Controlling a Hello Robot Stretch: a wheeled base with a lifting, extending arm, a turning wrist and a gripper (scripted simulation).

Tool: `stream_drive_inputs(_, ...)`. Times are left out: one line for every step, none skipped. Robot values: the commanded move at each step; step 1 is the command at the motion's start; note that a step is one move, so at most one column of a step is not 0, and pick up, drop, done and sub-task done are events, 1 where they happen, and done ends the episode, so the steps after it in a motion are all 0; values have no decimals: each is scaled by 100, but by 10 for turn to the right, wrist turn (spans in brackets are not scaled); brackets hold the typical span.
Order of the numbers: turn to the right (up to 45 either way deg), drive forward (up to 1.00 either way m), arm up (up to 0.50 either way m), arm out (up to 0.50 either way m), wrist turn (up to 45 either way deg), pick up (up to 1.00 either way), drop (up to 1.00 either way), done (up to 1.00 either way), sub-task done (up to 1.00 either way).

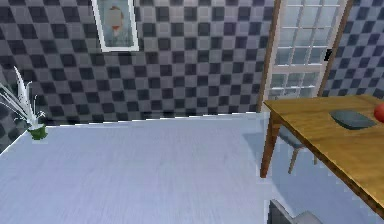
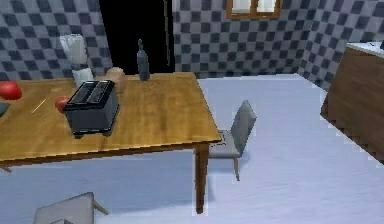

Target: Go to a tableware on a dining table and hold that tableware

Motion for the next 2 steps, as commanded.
stream_drive_inputs(60,0,0,0,0,0,0,0,0)
stream_drive_inputs(0,70,0,0,0,0,0,0,0)
